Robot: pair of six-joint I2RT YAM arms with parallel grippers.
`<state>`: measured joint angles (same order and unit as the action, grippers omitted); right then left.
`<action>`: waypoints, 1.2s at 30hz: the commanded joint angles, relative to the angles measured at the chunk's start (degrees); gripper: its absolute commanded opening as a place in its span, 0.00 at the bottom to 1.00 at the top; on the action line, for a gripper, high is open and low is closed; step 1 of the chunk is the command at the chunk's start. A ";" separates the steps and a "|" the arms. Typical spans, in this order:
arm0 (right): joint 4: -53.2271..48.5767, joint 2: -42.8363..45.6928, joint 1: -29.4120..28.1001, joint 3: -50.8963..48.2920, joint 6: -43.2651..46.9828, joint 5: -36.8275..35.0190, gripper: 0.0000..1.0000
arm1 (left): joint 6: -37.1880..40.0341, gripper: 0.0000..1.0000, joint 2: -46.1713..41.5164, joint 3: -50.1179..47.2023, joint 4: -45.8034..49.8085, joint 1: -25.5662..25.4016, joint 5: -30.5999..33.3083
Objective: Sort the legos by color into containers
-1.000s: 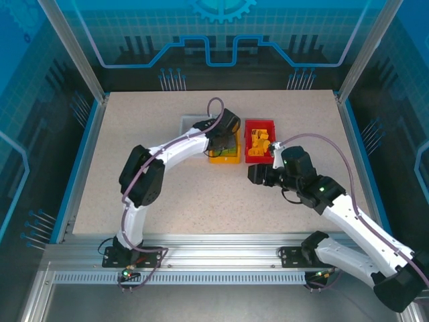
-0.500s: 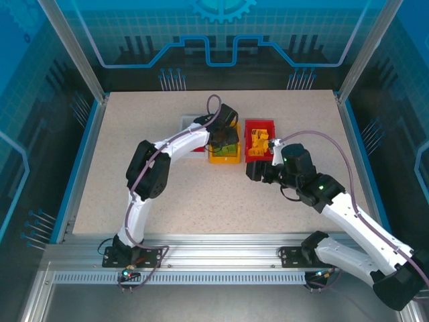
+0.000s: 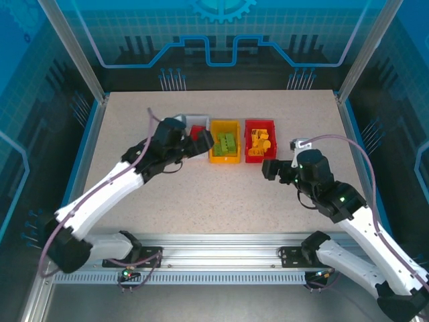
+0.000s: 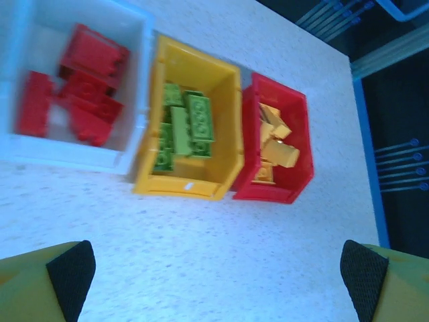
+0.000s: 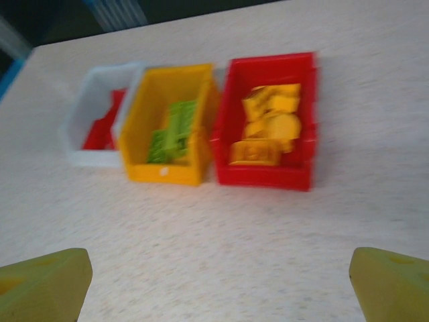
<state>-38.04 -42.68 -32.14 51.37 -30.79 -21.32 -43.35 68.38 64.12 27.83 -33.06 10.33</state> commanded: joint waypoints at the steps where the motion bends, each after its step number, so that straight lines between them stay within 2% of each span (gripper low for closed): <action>1: -4.17 0.56 1.81 0.60 -0.19 -18.75 1.00 | -0.59 0.99 -5.22 -4.79 9.65 1.37 18.09; 3: -1.64 -0.34 4.68 -1.89 -0.12 -23.41 1.00 | -6.70 0.99 -7.36 -8.31 15.10 1.94 32.81; 4: 1.45 -1.20 6.87 -4.28 1.83 -23.49 1.00 | -6.08 0.99 -8.51 -11.09 15.61 3.58 35.93; 5: 5.75 -1.81 9.40 -6.44 5.43 -21.30 1.00 | -2.19 0.99 -10.00 -13.52 13.70 5.40 35.68; 7: 18.89 -2.54 14.10 -13.62 14.87 -13.06 1.00 | 12.54 0.99 -15.04 -24.15 -1.17 7.00 34.95; 8: 24.08 -2.90 15.16 -16.77 17.32 -11.59 1.00 | 17.24 0.99 -17.30 -28.26 -6.55 7.48 35.12; 11: 37.49 -6.31 16.21 -24.99 21.41 -13.78 1.00 | 25.52 0.99 -24.01 -40.48 -22.29 9.55 37.13; 12: 40.26 -8.45 16.85 -26.51 22.12 -14.15 1.00 | 26.34 0.99 -25.71 -42.30 -25.73 10.68 37.40; 13: 42.66 -10.72 17.55 -27.46 22.30 -13.87 1.00 | 31.12 0.99 -26.78 -44.01 -29.45 11.40 36.43; 16: 51.72 -16.91 19.67 -30.29 22.27 -10.40 1.00 | 41.86 0.99 -23.11 -48.42 -44.12 13.15 36.11; 20: 59.48 -23.77 21.25 -29.59 24.10 -7.02 1.00 | 41.62 0.99 -14.65 -47.49 -47.11 18.56 28.39; 22: 67.03 -26.18 22.40 -30.51 24.79 -4.16 1.00 | 41.79 0.99 -8.87 -47.20 -50.67 20.50 25.69; 25: 74.70 -30.23 24.64 -30.81 25.08 -0.18 1.00 | 42.28 0.99 -2.17 -47.02 -59.17 22.93 19.96; 28: 79.05 -33.82 26.51 -29.86 26.63 1.26 1.00 | 41.83 0.99 4.53 -47.18 -71.57 26.07 15.30; 30: 83.14 -37.47 29.24 -30.53 24.52 3.92 1.00 | 41.07 0.99 9.04 -46.95 -77.97 28.31 12.34; 32: 80.53 -38.15 28.78 -29.07 26.20 6.73 1.00 | 39.67 0.99 14.59 -46.90 -83.33 30.25 11.00; 33: 83.99 -39.59 28.29 -29.90 27.26 7.60 1.00 | 40.08 0.99 16.62 -47.23 -86.81 31.68 6.93; 34: 86.30 -40.53 28.03 -31.09 27.51 7.92 1.00 | 39.71 0.99 16.28 -46.27 -82.81 32.08 4.68; 35: 92.03 -42.63 28.05 -32.95 27.96 8.09 1.00 | 39.83 0.99 18.26 -46.28 -83.84 32.02 4.52; 36: 95.00 -43.30 28.10 -33.77 28.21 8.56 1.00 | 41.34 0.99 21.82 -47.95 -93.40 32.16 3.99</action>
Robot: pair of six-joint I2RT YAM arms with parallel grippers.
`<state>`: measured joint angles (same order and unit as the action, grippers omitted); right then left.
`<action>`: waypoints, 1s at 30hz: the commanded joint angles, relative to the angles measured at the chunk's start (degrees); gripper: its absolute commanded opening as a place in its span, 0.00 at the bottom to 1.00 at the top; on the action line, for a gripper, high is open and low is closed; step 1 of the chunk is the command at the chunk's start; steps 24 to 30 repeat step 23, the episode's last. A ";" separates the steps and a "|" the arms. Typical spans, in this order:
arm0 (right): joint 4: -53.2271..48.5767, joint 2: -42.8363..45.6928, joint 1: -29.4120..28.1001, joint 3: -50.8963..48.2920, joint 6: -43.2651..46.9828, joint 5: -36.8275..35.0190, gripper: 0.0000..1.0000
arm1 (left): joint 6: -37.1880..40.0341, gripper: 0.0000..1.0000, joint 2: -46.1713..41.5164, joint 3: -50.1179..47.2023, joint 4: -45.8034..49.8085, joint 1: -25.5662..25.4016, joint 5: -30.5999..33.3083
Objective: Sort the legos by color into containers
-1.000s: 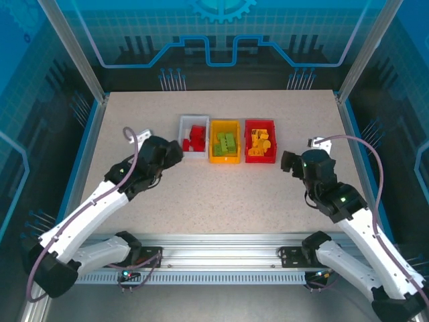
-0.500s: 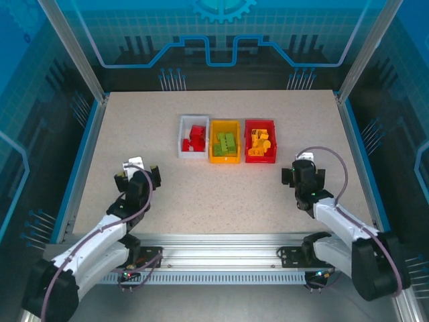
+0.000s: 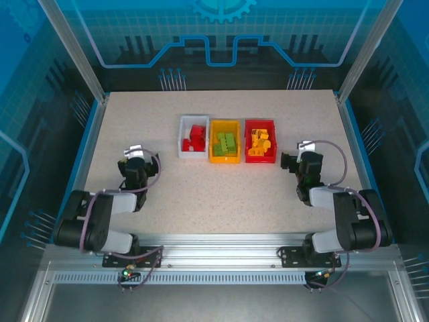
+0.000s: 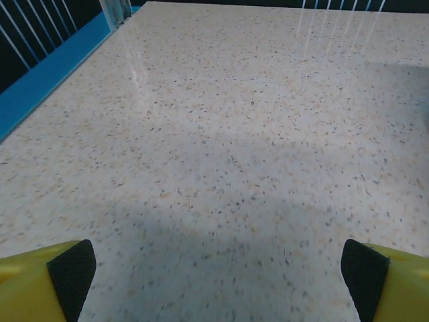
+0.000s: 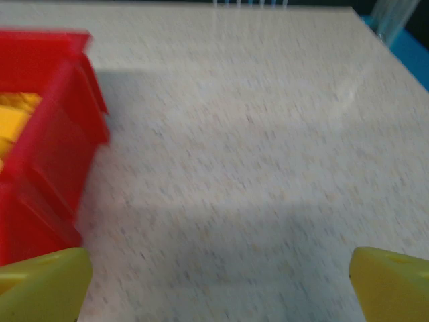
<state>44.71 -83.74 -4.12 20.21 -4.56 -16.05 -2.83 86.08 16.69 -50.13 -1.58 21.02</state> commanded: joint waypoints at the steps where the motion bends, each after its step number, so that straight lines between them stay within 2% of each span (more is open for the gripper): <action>1: 7.64 -0.31 0.26 -1.88 1.61 4.11 1.00 | 0.41 0.99 3.40 -1.25 -15.47 0.62 -7.15; 3: 8.40 -1.80 -0.01 -0.95 2.29 4.10 1.00 | -0.41 0.99 2.21 0.34 -10.37 1.21 -9.13; 4: 3.48 -1.42 -0.17 1.17 1.81 3.14 1.00 | -0.21 0.99 2.93 1.87 -8.88 2.04 -11.02; 6: 1.00 -2.04 -0.67 2.81 1.67 1.19 1.00 | -0.12 0.99 2.07 4.42 -2.50 1.81 -11.36; 30: 1.74 -2.26 -1.67 2.73 1.84 -1.55 1.00 | 0.02 0.99 2.44 4.08 -3.79 1.81 -11.43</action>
